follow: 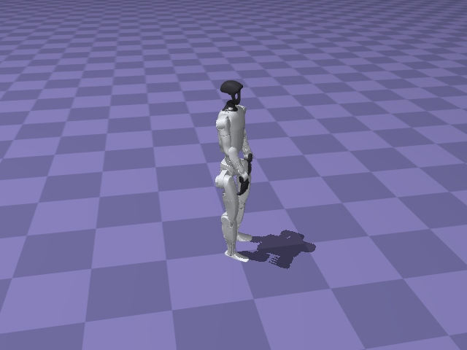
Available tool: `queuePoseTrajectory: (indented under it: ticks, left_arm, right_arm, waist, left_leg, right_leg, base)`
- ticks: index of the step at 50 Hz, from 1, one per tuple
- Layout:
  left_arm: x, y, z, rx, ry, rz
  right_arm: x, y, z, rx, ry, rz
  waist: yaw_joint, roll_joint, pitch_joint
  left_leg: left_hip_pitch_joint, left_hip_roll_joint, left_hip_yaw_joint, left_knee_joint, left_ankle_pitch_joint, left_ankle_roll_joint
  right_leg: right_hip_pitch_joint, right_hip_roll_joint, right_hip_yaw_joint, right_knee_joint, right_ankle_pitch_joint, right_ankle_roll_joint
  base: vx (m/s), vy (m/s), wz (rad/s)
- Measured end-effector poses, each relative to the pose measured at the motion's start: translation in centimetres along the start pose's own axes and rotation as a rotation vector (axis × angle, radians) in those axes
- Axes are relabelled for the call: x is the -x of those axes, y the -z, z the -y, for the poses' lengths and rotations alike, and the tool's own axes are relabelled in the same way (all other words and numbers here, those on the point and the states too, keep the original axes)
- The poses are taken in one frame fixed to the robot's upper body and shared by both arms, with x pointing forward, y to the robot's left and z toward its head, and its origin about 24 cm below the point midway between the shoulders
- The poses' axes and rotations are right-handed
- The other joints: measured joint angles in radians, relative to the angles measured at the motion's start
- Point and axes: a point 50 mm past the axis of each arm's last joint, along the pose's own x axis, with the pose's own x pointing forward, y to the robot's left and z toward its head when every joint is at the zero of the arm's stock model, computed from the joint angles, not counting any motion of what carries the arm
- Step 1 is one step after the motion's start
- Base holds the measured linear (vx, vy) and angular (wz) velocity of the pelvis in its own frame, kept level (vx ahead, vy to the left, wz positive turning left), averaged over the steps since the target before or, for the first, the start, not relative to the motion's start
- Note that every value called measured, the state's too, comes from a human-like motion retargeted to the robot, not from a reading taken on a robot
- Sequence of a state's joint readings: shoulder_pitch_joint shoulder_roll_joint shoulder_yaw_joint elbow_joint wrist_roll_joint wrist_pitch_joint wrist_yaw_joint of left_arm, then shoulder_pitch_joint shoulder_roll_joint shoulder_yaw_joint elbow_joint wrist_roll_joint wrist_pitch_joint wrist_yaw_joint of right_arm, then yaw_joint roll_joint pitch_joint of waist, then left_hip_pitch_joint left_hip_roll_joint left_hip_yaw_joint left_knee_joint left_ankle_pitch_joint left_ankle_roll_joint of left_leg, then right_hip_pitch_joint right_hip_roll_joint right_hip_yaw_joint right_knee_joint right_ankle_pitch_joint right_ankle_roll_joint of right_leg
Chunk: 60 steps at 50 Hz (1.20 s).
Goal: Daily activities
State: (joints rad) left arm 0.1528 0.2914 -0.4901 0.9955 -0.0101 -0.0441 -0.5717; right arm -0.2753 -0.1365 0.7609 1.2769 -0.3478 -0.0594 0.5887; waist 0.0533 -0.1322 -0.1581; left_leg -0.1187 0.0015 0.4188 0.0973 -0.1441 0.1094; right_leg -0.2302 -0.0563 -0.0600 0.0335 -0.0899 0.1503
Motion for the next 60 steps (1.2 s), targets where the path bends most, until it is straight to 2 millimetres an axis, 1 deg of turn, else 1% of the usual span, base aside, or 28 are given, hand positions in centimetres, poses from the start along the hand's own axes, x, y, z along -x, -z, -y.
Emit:
queuePoseTrajectory:
  ticks: [3,5,7,10,15,20,22,23,25,27,30,33,35,37,40,43,45,48,51,53,56,58,60]
  left_arm:
    - [-0.3,-0.2,0.4,0.015,0.01,0.014]
    - [-0.3,-0.4,0.3,0.024,0.005,0.02]
    - [-0.2,-0.3,0.0,0.041,-0.021,0.013]
    - [-0.1,0.3,-0.5,0.079,-0.059,-0.012]
    - [0.0,1.2,-1.2,0.167,-0.133,-0.049]
    - [0.3,0.9,-2.4,0.228,-0.221,-0.047]
    - [0.5,0.3,-3.1,0.231,-0.262,-0.03]
    - [0.6,-0.2,-3.6,0.227,-0.283,-0.018]
    - [0.9,-1.5,-4.6,0.208,-0.333,0.016]
    - [1.2,-3.3,-5.7,0.175,-0.377,0.068]
    - [1.6,-6.3,-6.8,0.116,-0.42,0.157]
    - [1.7,-8.8,-7.1,0.063,-0.418,0.227]
    - [1.7,-9.7,-7.0,0.035,-0.402,0.251]
    - [1.6,-10.0,-6.8,0.014,-0.382,0.251]
    - [1.1,-9.4,-6.2,0.004,-0.348,0.213]
    - [0.7,-7.2,-5.7,0.018,-0.322,0.129]
    - [0.7,-5.4,-5.4,0.033,-0.313,0.068]
    - [0.9,-2.9,-5.2,0.061,-0.311,-0.009]
    - [1.5,-1.1,-5.3,0.082,-0.33,-0.05]
    - [1.9,-0.5,-5.5,0.09,-0.351,-0.058]
    - [2.4,-0.3,-6.0,0.073,-0.384,-0.052]
    - [2.6,-0.5,-6.2,0.047,-0.4,-0.044]
    - [2.5,-0.6,-6.0,0.018,-0.401,-0.043]
  right_arm:
    - [-0.3,1.6,-1.0,-0.03,-0.031,-0.054]
    - [-0.2,2.6,-1.4,-0.057,-0.03,-0.077]
    - [0.0,3.2,-1.3,-0.082,-0.011,-0.086]
    - [0.4,3.6,-0.5,-0.117,0.053,-0.069]
    - [1.5,3.3,1.5,-0.163,0.214,0.013]
    - [2.4,1.1,3.3,-0.175,0.345,0.141]
    - [2.5,0.2,3.5,-0.184,0.373,0.185]
    - [2.5,-0.1,3.5,-0.192,0.381,0.203]
    - [2.3,-0.4,3.3,-0.218,0.393,0.228]
    - [2.1,-0.2,2.9,-0.258,0.39,0.234]
    - [1.5,0.9,1.9,-0.331,0.369,0.219]
    - [1.0,2.1,0.8,-0.405,0.342,0.193]
    - [0.8,2.7,0.2,-0.448,0.324,0.18]
    - [0.6,3.1,-0.3,-0.482,0.31,0.173]
    - [0.2,3.5,-1.1,-0.524,0.288,0.16]
    - [0.1,4.1,-1.5,-0.545,0.273,0.133]
    - [0.0,4.1,-1.5,-0.544,0.261,0.124]
    - [0.0,3.8,-1.3,-0.527,0.251,0.123]
    - [0.2,3.2,-0.7,-0.504,0.256,0.133]
    - [0.3,2.9,-0.3,-0.486,0.262,0.139]
    - [0.5,2.6,0.3,-0.458,0.272,0.139]
    - [0.7,2.5,0.6,-0.438,0.278,0.132]
    - [0.7,2.6,0.7,-0.418,0.281,0.117]
  waist:
    - [0.006,0.018,0.0]
    - [0.001,0.031,-0.003]
    - [-0.011,0.043,-0.006]
    - [-0.038,0.06,-0.013]
    - [-0.098,0.083,-0.022]
    - [-0.163,0.103,-0.028]
    - [-0.181,0.114,-0.032]
    - [-0.184,0.121,-0.035]
    - [-0.189,0.136,-0.04]
    - [-0.198,0.145,-0.041]
    - [-0.21,0.15,-0.041]
    - [-0.208,0.148,-0.042]
    - [-0.202,0.143,-0.044]
    - [-0.194,0.134,-0.044]
    - [-0.174,0.113,-0.045]
    - [-0.141,0.083,-0.043]
    - [-0.112,0.06,-0.04]
    - [-0.06,0.024,-0.03]
    - [-0.001,-0.008,-0.015]
    - [0.041,-0.026,-0.002]
    - [0.1,-0.044,0.022]
    - [0.135,-0.047,0.038]
    - [0.17,-0.042,0.048]
  left_leg:
    - [-0.05,-0.001,-0.076,0.018,-0.02,-0.023]
    - [-0.068,0.0,-0.097,0.023,-0.022,-0.033]
    - [-0.073,0.0,-0.1,0.023,-0.022,-0.037]
    - [-0.069,0.0,-0.091,0.013,-0.029,-0.036]
    - [-0.047,-0.004,-0.044,-0.024,-0.05,-0.029]
    - [-0.017,-0.011,0.023,-0.086,-0.054,-0.033]
    - [-0.008,-0.007,0.06,-0.111,-0.055,-0.038]
    - [-0.005,-0.002,0.083,-0.122,-0.056,-0.043]
    - [-0.002,0.01,0.122,-0.141,-0.057,-0.05]
    - [0.003,0.013,0.143,-0.156,-0.057,-0.056]
    - [0.013,0.011,0.155,-0.172,-0.056,-0.06]
    - [0.023,0.012,0.153,-0.174,-0.058,-0.06]
    - [0.03,0.013,0.146,-0.173,-0.057,-0.058]
    - [0.038,0.016,0.136,-0.17,-0.056,-0.055]
    - [0.047,0.019,0.115,-0.157,-0.055,-0.048]
    - [0.05,0.022,0.086,-0.136,-0.054,-0.039]
    - [0.049,0.023,0.064,-0.118,-0.054,-0.032]
    - [0.039,0.025,0.028,-0.087,-0.052,-0.022]
    - [0.019,0.026,-0.011,-0.056,-0.044,-0.015]
    - [0.0,0.027,-0.037,-0.036,-0.036,-0.01]
    - [-0.037,0.027,-0.073,-0.007,-0.016,-0.012]
    - [-0.068,0.023,-0.106,0.009,0.001,-0.026]
    - [-0.115,0.004,-0.194,0.022,-0.009,-0.059]
  right_leg:
    - [-0.001,0.018,0.037,-0.008,0.011,0.003]
    - [-0.005,0.027,0.06,-0.01,0.014,0.004]
    - [-0.011,0.034,0.082,-0.01,0.015,0.005]
    - [-0.021,0.043,0.117,-0.005,0.013,0.009]
    - [-0.048,0.053,0.169,0.019,-0.004,0.018]
    - [-0.088,0.057,0.178,0.089,-0.043,0.024]
    - [-0.101,0.039,0.116,0.147,-0.096,-0.007]
    - [-0.104,0.019,0.056,0.182,-0.13,-0.035]
    - [-0.106,-0.024,-0.07,0.239,-0.192,-0.091]
    - [-0.107,-0.038,-0.121,0.26,-0.22,-0.111]
    - [-0.098,-0.034,-0.135,0.246,-0.221,-0.114]
    - [-0.075,-0.026,-0.132,0.21,-0.203,-0.112]
    - [-0.056,-0.021,-0.131,0.186,-0.192,-0.112]
    - [-0.037,-0.018,-0.132,0.168,-0.186,-0.112]
    - [-0.011,-0.016,-0.138,0.149,-0.183,-0.114]
    - [0.015,-0.019,-0.152,0.137,-0.187,-0.117]
    - [0.03,-0.023,-0.164,0.132,-0.192,-0.121]
    - [0.048,-0.029,-0.183,0.127,-0.2,-0.131]
    - [0.059,-0.033,-0.206,0.12,-0.206,-0.144]
    - [0.062,-0.036,-0.223,0.113,-0.207,-0.152]
    - [0.061,-0.04,-0.259,0.102,-0.207,-0.165]
    - [0.055,-0.044,-0.287,0.098,-0.203,-0.171]
    - [0.046,-0.041,-0.305,0.097,-0.196,-0.175]
  base:
    - [0.03,0.02,-0.63]
    - [0.04,0.05,-0.56]
    - [0.06,0.07,-0.55]
    - [0.07,0.1,-0.56]
    - [0.06,0.13,-0.59]
    - [0.04,0.13,-0.62]
    - [0.02,0.11,-0.82]
    - [0.01,0.09,-0.95]
    - [0.01,0.07,-0.88]
    - [0.0,0.05,-0.53]
    - [0.0,0.02,-0.19]
    - [0.0,0.0,0.0]
    - [0.0,0.0,0.0]
    - [0.0,-0.03,0.03]
    - [0.0,-0.06,0.12]
    - [-0.01,-0.08,0.23]
    - [-0.02,-0.09,0.31]
    - [-0.04,-0.1,0.39]
    - [-0.07,-0.11,0.47]
    - [-0.1,-0.12,0.53]
    - [-0.13,-0.13,0.57]
    - [-0.15,-0.12,0.53]
    - [-0.16,-0.11,0.34]
